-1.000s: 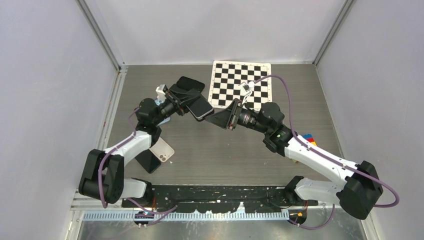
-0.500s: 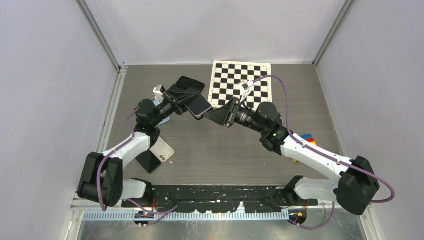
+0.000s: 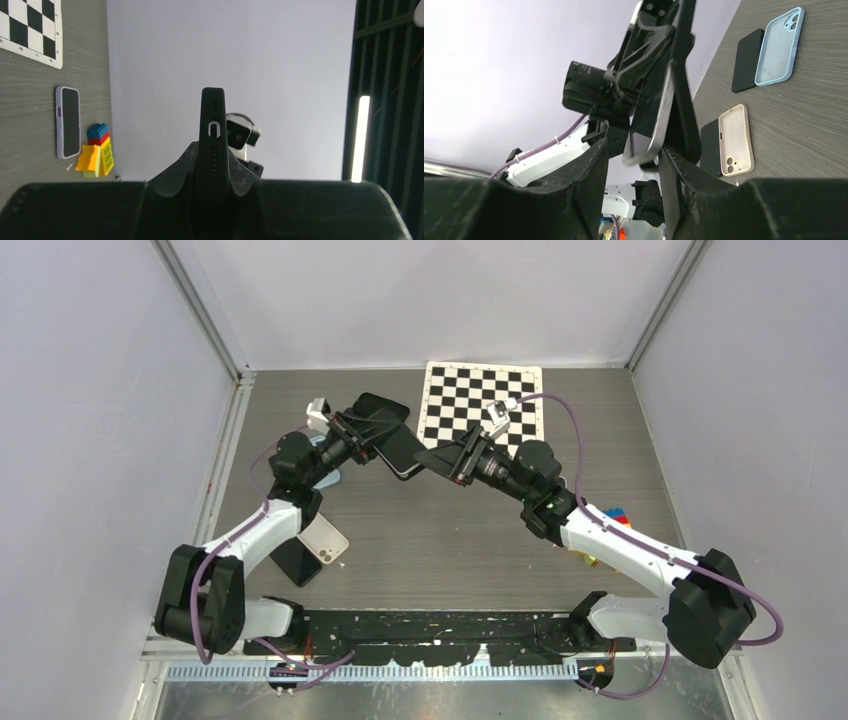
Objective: Take the phone out of the phone case
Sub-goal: Remove the phone case from the phone.
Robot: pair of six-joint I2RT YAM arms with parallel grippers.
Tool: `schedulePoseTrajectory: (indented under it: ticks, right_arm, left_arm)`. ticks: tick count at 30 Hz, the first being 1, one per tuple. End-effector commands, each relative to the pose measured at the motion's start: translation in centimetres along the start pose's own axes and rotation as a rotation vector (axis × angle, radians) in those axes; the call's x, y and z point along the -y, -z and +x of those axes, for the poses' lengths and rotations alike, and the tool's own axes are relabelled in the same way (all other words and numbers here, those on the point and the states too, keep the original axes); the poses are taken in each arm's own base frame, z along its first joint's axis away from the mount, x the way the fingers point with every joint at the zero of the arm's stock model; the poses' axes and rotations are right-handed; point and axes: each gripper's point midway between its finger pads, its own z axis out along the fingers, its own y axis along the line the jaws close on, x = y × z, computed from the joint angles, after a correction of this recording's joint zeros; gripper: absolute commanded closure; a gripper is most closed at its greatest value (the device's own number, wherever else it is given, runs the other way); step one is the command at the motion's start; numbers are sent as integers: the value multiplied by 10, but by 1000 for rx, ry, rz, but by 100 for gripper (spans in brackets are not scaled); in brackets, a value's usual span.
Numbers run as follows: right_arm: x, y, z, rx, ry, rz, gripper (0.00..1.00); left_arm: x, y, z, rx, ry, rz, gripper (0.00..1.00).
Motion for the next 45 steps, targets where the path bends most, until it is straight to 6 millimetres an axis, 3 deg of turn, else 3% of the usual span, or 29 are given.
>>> schedulePoseTrajectory:
  ticks: [1, 6, 10, 11, 13, 16, 18, 23, 29, 34, 41, 45]
  right_arm:
    - [23, -7, -19, 82, -49, 46, 52]
    - [-1, -8, -14, 34, -14, -77, 53]
    - [-15, -8, -8, -11, -7, -143, 53]
    - [-15, -9, -7, -20, -9, -149, 53]
    - [-20, -9, -5, -40, -16, -175, 55]
    - [-30, -10, -2, -73, -38, -221, 59]
    - [-35, -11, -1, -89, -58, -249, 65]
    - [-45, -11, -3, -93, -88, -292, 97]
    - [-53, 0, -17, -19, -87, -283, 99]
    - [-69, 15, -32, 54, -98, -294, 99]
    - [-70, 16, -42, 97, -214, -271, 99]
    - [-67, 12, -43, 89, -278, -258, 99]
  left_arm:
    - [71, 14, 69, -253, -265, 197, 100]
    - [47, 14, 79, -274, -329, 130, 100]
    - [46, 14, 80, -281, -369, 131, 100]
    - [46, 14, 81, -289, -380, 133, 94]
    - [45, 13, 86, -309, -398, 130, 99]
    - [42, 11, 90, -337, -413, 125, 94]
    - [40, 10, 91, -344, -418, 123, 89]
    - [35, 11, 91, -339, -442, 114, 74]
    - [17, 20, 79, -260, -524, -19, 26]
    - [22, 39, 73, -184, -635, -82, 7]
    - [17, 47, 73, -167, -675, -90, 2]
    - [18, 47, 78, -199, -672, -70, 8]
